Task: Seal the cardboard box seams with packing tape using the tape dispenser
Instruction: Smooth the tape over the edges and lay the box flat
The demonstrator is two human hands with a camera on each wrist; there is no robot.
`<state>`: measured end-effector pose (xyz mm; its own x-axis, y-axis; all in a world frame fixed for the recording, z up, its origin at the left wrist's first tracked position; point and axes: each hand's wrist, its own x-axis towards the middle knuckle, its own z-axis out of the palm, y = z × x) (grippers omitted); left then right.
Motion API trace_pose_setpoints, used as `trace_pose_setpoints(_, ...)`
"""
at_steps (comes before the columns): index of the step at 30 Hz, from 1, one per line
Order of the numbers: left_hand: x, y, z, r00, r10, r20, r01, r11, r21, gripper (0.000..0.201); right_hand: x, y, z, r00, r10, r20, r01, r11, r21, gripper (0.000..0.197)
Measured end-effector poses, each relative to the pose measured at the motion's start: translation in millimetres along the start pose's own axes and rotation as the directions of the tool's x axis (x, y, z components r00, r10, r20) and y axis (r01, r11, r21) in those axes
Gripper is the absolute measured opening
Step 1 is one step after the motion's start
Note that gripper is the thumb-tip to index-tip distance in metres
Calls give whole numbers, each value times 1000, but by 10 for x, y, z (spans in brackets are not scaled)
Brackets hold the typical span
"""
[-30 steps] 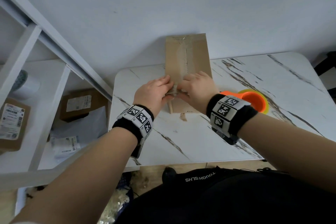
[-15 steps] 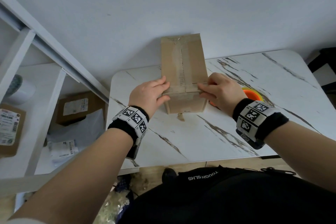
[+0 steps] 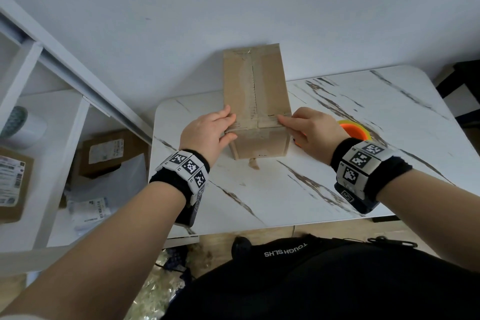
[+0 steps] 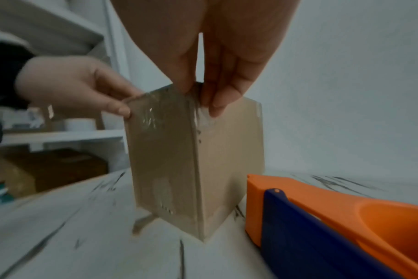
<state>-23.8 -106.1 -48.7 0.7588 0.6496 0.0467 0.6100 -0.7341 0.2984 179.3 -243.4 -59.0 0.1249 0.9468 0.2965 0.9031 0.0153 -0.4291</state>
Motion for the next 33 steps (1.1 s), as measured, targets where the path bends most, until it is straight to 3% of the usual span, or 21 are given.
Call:
trace_pose_setpoints(5, -7, 33, -11, 1000, -21, 23, 20, 999, 34, 46, -20, -13, 46, 999, 25, -37, -26, 998, -48, 34)
trace_pose_setpoints(7, -8, 21, -29, 999, -15, 44, 13, 999, 47, 48, -5, -21, 17, 999, 46, -13, -46, 998, -37, 29)
trace_pose_setpoints(12, -22, -44, -78, 992, 34, 121, -46, 995, 93, 54, -36, -10, -10, 995, 61, 75, -60, 998, -4, 38)
trace_pose_setpoints(17, -6, -40, -41, 998, 22, 66, -25, 999, 47, 48, 29, -27, 32, 991, 134, -8, -133, 990, 47, 28)
trace_pose_setpoints(22, -6, -58, -48, 996, 41, 85, -46, 997, 61, 51, 52, -79, 4, 978, 202, 45, -204, 977, 57, 27)
trace_pose_setpoints(33, 38, -87, 33, 984, 160, -81, -159, 987, 17, 38, 30, -230, -1, 986, 147, -79, -159, 969, -190, 16)
